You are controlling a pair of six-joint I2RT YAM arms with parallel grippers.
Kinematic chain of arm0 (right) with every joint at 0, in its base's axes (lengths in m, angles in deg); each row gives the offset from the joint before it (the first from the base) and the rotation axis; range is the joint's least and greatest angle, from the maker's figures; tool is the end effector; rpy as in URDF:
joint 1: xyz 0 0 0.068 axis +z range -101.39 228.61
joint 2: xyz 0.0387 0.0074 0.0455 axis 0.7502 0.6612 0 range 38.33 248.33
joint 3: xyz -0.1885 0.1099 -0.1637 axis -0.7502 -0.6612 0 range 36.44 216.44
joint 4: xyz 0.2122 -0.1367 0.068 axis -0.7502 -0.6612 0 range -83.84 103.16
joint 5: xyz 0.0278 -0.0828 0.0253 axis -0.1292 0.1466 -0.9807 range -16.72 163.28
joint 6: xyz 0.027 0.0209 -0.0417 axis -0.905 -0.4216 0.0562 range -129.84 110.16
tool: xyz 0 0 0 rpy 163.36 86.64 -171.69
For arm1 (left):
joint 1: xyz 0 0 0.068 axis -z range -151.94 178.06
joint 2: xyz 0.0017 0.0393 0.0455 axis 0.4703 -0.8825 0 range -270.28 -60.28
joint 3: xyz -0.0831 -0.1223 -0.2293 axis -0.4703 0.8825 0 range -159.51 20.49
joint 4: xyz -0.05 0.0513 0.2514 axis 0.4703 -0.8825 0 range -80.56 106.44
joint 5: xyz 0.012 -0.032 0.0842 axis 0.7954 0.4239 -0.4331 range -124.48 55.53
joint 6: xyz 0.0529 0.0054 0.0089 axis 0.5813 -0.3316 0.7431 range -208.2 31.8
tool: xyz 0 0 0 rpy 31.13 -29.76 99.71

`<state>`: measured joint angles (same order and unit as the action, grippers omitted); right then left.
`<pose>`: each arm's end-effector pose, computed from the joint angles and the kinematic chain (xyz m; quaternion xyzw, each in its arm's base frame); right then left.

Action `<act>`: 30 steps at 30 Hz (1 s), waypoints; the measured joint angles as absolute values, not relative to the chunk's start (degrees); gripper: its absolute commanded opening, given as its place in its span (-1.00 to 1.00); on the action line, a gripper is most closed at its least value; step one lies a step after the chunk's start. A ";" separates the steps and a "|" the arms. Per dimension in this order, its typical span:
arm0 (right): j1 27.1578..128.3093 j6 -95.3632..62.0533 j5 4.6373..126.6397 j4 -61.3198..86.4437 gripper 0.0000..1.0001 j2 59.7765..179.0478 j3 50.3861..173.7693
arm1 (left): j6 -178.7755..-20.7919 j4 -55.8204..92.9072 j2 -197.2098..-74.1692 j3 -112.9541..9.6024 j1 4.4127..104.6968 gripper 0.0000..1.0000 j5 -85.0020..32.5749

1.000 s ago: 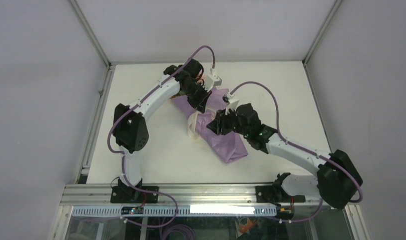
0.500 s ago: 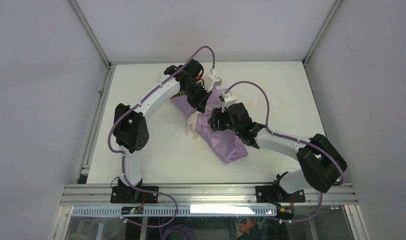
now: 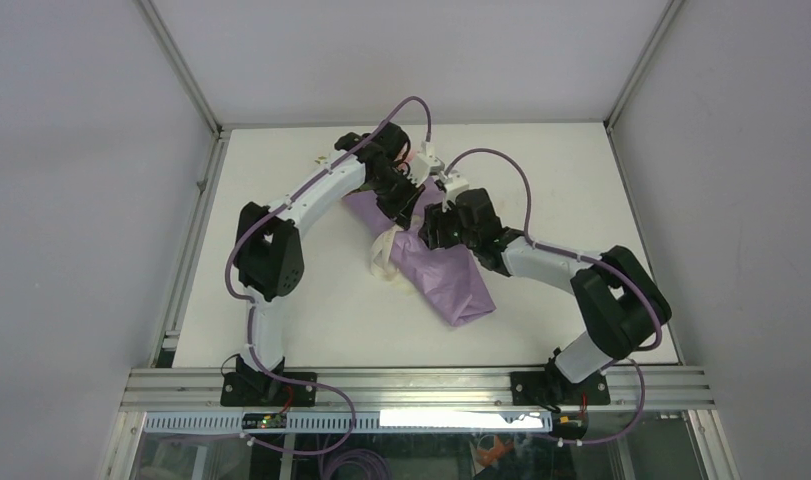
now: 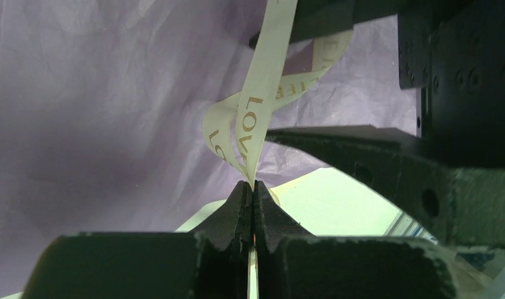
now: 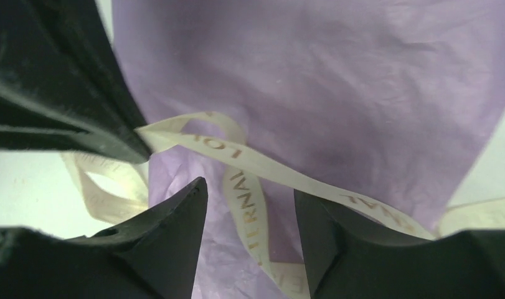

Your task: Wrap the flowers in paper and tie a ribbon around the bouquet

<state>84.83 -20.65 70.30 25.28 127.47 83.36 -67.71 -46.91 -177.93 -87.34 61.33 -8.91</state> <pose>0.2672 0.1981 0.2024 -0.2032 0.8421 0.2198 0.4487 0.3467 -0.2459 0.2633 0.4652 0.8458 -0.2333 0.1175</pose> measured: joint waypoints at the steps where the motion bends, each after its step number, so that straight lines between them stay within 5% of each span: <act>1: 84.83 -20.43 69.03 25.28 0.14 127.98 83.47 | -67.84 -46.89 -178.23 -87.60 61.33 -1.00 -8.98; 8: 84.83 -20.34 63.35 25.34 0.09 132.00 84.28 | -68.11 -46.87 -179.13 -88.67 61.33 -1.00 -10.03; 12: 84.59 -20.71 63.37 25.43 -0.56 136.06 87.16 | -68.70 -46.43 -179.13 -88.89 60.68 -1.00 -10.88; 13: 84.51 -20.95 63.39 25.43 -0.72 136.83 87.95 | -68.76 -46.43 -179.13 -88.89 60.44 -0.94 -10.86; 15: 84.27 -21.74 63.43 25.45 -0.96 137.77 88.82 | -68.87 -46.43 -179.13 -88.89 60.20 -0.30 -10.79; 17: 84.03 -22.38 63.37 25.32 -1.00 137.79 88.82 | -68.35 -46.10 -179.13 -88.89 60.33 0.06 -10.44; 20: 83.57 -22.81 62.89 25.23 -1.00 137.73 88.78 | -67.65 -46.08 -179.04 -88.89 60.17 0.23 -9.90; 30: 81.10 -23.69 60.15 23.68 -1.00 137.73 88.78 | -50.82 -49.95 -168.14 -77.00 52.85 0.11 -10.64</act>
